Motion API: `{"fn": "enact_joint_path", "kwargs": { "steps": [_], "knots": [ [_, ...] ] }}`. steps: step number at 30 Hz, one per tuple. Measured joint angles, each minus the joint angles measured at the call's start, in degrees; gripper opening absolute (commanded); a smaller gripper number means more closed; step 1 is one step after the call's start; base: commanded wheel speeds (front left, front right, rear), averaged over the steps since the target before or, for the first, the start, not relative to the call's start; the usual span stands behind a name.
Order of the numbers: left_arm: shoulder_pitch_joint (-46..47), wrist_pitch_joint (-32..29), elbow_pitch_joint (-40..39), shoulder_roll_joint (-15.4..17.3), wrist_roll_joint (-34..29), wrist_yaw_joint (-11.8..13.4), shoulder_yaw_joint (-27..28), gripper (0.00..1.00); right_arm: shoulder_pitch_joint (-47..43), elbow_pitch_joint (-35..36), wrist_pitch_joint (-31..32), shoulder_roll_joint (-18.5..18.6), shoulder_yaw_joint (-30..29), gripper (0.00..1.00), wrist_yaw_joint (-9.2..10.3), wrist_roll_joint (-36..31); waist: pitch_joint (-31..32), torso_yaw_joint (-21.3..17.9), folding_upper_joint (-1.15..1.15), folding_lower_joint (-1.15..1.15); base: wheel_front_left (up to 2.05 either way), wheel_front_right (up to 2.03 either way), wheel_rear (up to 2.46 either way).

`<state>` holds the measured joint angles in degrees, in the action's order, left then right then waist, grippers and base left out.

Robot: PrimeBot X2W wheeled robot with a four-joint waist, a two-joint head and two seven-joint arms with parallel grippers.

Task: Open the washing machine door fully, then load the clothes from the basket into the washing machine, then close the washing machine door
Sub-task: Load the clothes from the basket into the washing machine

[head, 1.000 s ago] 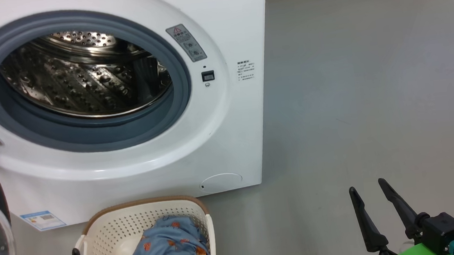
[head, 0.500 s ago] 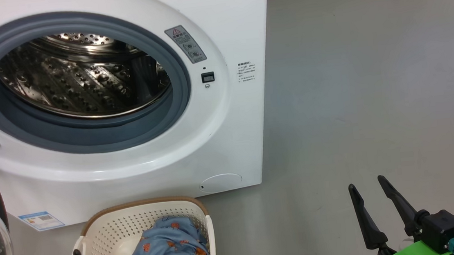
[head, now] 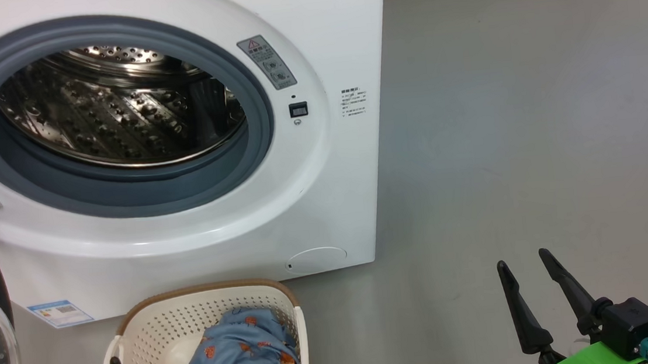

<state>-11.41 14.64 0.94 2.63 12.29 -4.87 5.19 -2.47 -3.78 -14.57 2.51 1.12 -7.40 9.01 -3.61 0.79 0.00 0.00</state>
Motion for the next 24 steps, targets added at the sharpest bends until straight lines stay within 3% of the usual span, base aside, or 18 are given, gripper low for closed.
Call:
{"fn": "enact_joint_path", "kwargs": {
  "steps": [12, 24],
  "knots": [
    [0.0, 0.0, 0.6, 0.0, 2.0, 0.0, -1.5, 1.00, 0.1, -0.3, 0.0, 0.0, 0.0, 1.00, 0.00, 0.0, -0.8, 0.1, 0.00, 0.00, 0.00, 0.00, 0.00],
    [6.3, 0.0, 9.0, -0.1, 5.6, -0.6, -5.1, 1.00, 2.0, -1.7, 0.0, 0.0, 0.9, 1.00, 0.00, 0.3, -7.3, -0.2, 0.00, 0.01, 0.00, 0.00, 0.00]
  ]
}}
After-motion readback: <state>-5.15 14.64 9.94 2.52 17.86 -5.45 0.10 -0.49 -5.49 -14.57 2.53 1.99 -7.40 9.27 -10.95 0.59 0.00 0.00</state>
